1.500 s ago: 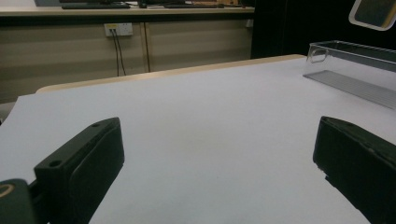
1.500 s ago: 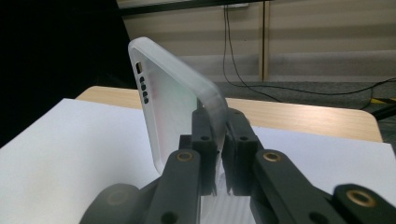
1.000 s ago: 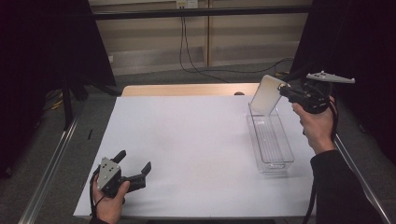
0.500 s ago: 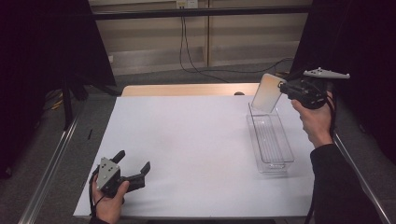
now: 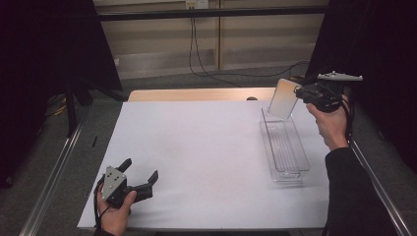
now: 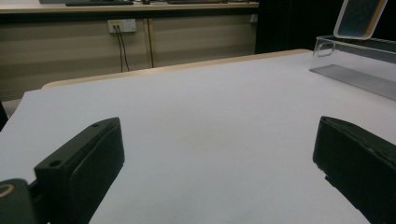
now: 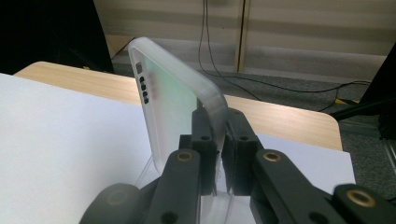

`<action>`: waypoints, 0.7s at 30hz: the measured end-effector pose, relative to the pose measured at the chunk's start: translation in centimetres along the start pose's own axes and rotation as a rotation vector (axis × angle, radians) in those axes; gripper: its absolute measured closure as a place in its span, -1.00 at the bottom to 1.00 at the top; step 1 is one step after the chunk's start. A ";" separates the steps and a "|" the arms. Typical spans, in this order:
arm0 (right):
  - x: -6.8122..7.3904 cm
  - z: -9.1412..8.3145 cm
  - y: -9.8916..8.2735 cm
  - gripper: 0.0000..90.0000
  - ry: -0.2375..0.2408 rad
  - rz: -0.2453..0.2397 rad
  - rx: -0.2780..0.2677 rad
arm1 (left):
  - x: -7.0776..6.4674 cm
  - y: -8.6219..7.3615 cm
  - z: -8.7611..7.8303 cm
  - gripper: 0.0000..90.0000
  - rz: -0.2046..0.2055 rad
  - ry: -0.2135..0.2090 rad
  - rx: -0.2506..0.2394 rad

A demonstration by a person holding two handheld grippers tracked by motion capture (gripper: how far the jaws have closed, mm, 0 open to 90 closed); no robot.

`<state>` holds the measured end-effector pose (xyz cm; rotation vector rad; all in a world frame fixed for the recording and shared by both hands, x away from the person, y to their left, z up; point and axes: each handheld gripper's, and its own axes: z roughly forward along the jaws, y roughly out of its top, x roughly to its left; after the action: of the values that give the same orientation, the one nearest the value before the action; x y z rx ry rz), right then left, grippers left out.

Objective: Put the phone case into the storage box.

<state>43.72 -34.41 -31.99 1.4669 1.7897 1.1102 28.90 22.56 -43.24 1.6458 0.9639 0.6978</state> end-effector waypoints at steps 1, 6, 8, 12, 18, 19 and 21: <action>0.0 0.0 0.0 0.88 0.000 0.000 0.000 | 0.0 0.0 0.0 -0.95 0.000 0.000 0.000; -0.1 0.7 -0.3 0.88 -0.001 -0.015 0.012 | 0.1 0.0 0.0 -0.95 -0.003 0.003 -0.001; -0.1 1.2 -0.7 0.88 -0.005 -0.021 0.021 | 0.1 0.0 0.0 -0.95 -0.003 0.001 0.000; -0.1 1.6 -1.0 0.88 -0.008 -0.037 0.022 | 0.2 -0.1 0.0 -0.95 -0.001 0.000 0.010; 0.1 2.5 -1.4 0.88 -0.001 -0.072 0.027 | 0.2 -0.1 0.0 -0.95 -0.004 0.002 0.004; 0.2 2.8 -1.5 0.88 0.011 -0.078 0.030 | 0.2 -0.1 -0.1 -0.95 -0.003 0.003 0.005; 0.2 3.1 -1.7 0.88 0.012 -0.086 0.034 | 0.2 -0.1 -0.1 -0.95 -0.002 0.004 0.005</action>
<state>45.41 -33.56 -34.94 1.3915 1.8700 1.0532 28.92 22.81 -43.33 1.6483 0.9713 0.6976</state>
